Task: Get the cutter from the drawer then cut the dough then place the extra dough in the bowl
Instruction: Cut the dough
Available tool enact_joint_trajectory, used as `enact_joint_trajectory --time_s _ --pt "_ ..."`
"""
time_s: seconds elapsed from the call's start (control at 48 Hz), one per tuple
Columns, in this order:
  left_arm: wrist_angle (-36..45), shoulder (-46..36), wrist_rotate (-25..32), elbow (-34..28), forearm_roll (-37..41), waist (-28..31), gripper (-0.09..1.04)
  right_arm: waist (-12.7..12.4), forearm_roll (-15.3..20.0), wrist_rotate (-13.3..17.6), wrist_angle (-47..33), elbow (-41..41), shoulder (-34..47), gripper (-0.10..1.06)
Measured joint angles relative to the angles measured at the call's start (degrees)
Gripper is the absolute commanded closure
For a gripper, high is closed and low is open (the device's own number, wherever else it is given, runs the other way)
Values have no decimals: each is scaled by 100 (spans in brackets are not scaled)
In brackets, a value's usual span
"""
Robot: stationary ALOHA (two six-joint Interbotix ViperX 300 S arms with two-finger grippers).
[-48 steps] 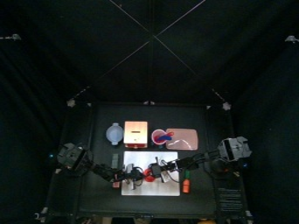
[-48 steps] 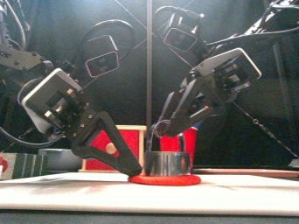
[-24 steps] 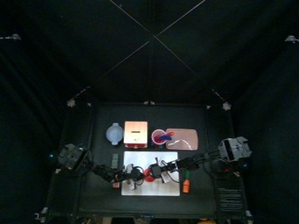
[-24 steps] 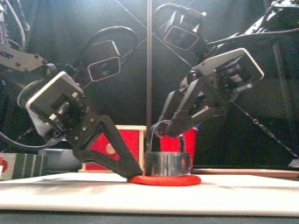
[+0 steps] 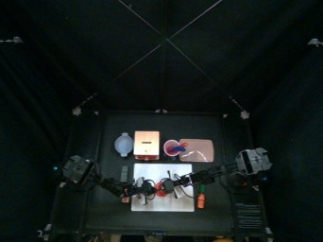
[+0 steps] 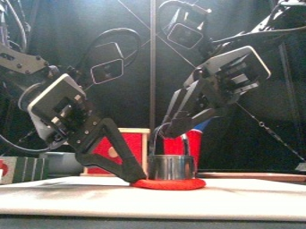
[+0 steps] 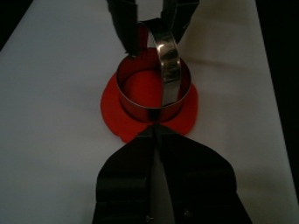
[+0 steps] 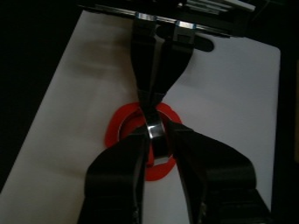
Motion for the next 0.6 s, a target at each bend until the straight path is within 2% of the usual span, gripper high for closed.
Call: enact_joint_trajectory --time_s 0.229,0.438,0.604 --pt "0 0 0 9 -9 9 42 62 -44 -9 18 -35 0 49" --pt "0 9 0 9 -9 9 42 62 -237 -9 237 -53 -149 49" --pt "0 9 0 0 -9 9 42 9 -536 -9 519 9 -677 49"
